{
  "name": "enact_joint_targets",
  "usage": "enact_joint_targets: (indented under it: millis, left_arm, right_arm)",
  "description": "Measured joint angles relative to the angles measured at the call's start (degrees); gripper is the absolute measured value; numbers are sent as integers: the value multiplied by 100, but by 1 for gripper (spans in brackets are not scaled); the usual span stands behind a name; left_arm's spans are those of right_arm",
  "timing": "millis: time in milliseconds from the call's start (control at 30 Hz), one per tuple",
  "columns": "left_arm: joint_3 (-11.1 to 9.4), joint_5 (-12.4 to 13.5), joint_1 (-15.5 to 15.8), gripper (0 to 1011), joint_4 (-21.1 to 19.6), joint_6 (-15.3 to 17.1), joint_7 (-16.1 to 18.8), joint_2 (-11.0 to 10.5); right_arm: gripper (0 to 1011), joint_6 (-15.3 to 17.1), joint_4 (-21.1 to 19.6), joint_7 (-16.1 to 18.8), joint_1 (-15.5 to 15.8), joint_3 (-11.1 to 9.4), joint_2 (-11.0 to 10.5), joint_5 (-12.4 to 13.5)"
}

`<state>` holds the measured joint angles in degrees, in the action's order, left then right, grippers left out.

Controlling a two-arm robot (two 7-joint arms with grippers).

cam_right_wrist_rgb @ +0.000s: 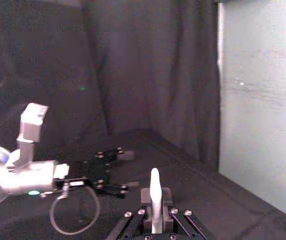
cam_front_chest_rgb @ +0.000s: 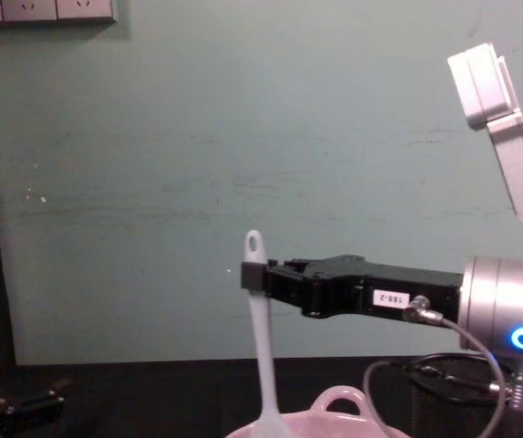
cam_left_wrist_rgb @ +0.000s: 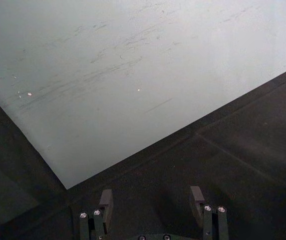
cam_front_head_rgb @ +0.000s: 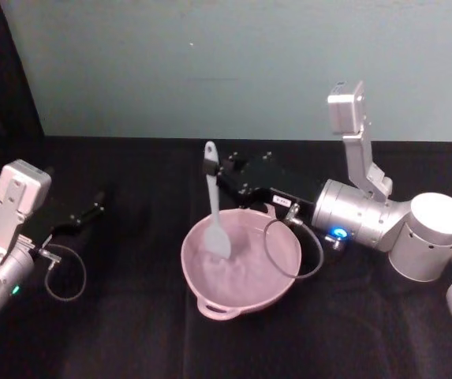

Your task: Use the one hand to pick up the spoon and stir the clear water in the bowl.

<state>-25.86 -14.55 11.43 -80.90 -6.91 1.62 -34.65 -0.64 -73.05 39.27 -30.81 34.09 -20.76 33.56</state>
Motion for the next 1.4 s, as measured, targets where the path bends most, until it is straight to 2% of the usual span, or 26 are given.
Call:
enact_joint_targets:
  millis: [200, 433, 667, 900, 1100, 1233, 1400]
  left_arm:
    - [0, 0, 0, 1005, 0, 0, 0, 0]
    - [0, 0, 0, 1005, 0, 0, 0, 0]
    - [0, 0, 0, 1005, 0, 0, 0, 0]
    - [0, 0, 0, 1005, 0, 0, 0, 0]
    - [0, 0, 0, 1005, 0, 0, 0, 0]
    - [0, 0, 0, 1005, 0, 0, 0, 0]
    - [0, 0, 0, 1005, 0, 0, 0, 0]
  right_arm:
    - [123, -33, 66, -145, 37, -190, -114, 14]
    - [123, 19, -204, -303, 265, -434, -421, 22]
    - [124, 113, -543, -354, 486, -481, -605, -4]
    - [123, 183, -882, -327, 668, -366, -625, -24]
    - [123, 205, -1109, -229, 741, -190, -514, -7]
    - [124, 212, -1139, -182, 706, -87, -437, 0]
    - [123, 172, -945, -149, 560, -6, -292, 9]
